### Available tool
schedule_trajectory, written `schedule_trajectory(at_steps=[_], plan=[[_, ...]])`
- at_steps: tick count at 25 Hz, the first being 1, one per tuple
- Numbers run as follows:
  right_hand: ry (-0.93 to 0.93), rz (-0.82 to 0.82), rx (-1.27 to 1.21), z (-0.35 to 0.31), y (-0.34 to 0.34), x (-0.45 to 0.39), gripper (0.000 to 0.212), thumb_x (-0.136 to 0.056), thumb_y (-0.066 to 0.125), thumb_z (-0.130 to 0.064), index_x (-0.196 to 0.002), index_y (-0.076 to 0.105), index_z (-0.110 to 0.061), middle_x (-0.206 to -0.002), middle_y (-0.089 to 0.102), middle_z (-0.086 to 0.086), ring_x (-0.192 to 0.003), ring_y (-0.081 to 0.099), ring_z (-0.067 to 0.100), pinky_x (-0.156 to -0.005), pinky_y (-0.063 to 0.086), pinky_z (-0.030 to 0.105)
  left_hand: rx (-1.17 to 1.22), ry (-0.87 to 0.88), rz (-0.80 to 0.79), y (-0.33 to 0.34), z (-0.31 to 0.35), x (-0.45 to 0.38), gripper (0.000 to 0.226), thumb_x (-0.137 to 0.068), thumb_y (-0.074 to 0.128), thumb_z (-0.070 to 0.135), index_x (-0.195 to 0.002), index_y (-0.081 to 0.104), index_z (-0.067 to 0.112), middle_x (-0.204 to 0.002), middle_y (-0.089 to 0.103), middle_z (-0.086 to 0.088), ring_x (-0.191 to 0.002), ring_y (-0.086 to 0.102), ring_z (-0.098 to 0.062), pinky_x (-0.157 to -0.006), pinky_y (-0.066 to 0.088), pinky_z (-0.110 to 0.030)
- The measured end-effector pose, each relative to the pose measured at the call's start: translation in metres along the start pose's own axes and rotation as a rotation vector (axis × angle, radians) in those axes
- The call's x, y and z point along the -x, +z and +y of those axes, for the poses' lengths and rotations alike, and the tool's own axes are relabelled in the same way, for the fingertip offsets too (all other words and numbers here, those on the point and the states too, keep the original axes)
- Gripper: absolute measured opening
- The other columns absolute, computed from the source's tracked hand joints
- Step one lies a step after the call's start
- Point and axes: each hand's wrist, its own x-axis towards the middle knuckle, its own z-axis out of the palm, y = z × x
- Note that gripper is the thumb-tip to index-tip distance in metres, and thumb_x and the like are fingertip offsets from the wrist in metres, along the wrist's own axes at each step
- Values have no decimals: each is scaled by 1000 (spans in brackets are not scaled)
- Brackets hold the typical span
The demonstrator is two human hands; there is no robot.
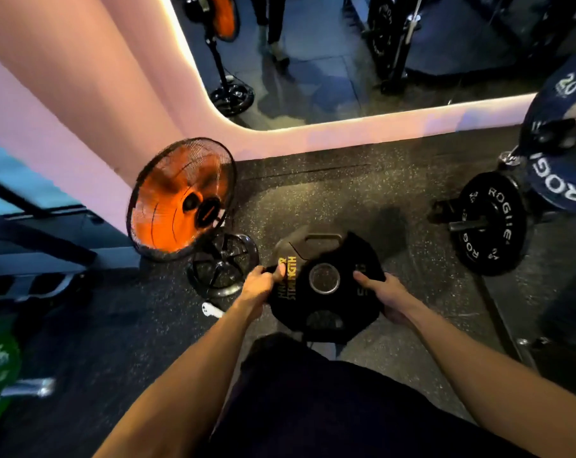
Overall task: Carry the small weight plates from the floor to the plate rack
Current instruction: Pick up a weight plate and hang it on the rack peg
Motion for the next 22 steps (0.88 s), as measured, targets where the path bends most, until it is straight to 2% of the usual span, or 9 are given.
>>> schedule_trajectory(at_steps=[3,4,6,9,10,13,19,20,22], plan=[[-44,48,-39,-50,8,-49,74,-48,91,-43,-108,70,-4,-104,73,15,-99,69,32,-94,53,50,-51,17,-11,7,74,-60,52,-83,74,35,-119,59,1,-108,68,-12,-89,67,-24,-69,56,-29],[-59,73,-69,-64,9,-66,80,-46,92,-44,-111,69,-4,-106,73,15,-99,69,32,-93,53,50,-92,27,-45,13,98,-81,61,-80,75,38,-124,56,-1,-112,67,-13,-94,66,-26,-71,56,-31],[-75,124,-135,-92,17,-86,63,-63,87,-32,-115,66,-2,-108,71,16,-100,69,32,-93,53,48,-209,44,-100,24,138,-117,55,-86,70,35,-125,55,-1,-116,65,-14,-95,64,-26,-62,51,-28],[-127,246,-240,-131,24,-132,34,-77,78,-17,-106,69,-4,-107,71,17,-98,68,32,-92,53,49,-363,94,-211,52,204,-187,35,-91,65,31,-113,57,5,-103,63,-8,-80,61,-18,-54,44,-23],[-144,297,-280,-143,26,-147,30,-77,78,-16,-104,68,-5,-106,71,17,-97,69,32,-91,54,49,-391,115,-253,64,225,-213,33,-91,65,31,-110,57,6,-100,63,-7,-77,61,-16,-54,45,-24],[-127,449,-402,-174,25,-183,49,-73,82,-24,-112,65,-1,-109,71,17,-98,70,31,-89,55,47,-537,139,-399,104,282,-280,40,-89,68,33,-114,59,3,-106,67,-11,-86,65,-22,-69,54,-29],[-252,695,-660,-209,30,-188,28,-83,72,-15,-107,70,-1,-104,73,14,-96,70,26,-89,55,40,-729,174,-665,205,357,-320,17,-92,65,24,-96,60,8,-89,69,-5,-68,59,-6,-49,46,-9],[-283,746,-715,-211,29,-185,25,-84,70,-12,-106,69,1,-100,73,14,-90,72,23,-83,58,36,-765,171,-703,221,364,-318,19,-92,65,25,-101,59,8,-93,69,-4,-71,59,-8,-50,46,-12],[-321,819,-781,-215,27,-176,15,-83,70,-9,-95,69,0,-83,73,10,-71,71,17,-65,58,26,-814,106,-795,245,376,-311,49,-90,68,31,-129,52,7,-119,67,-8,-93,63,-18,-63,51,-23]])
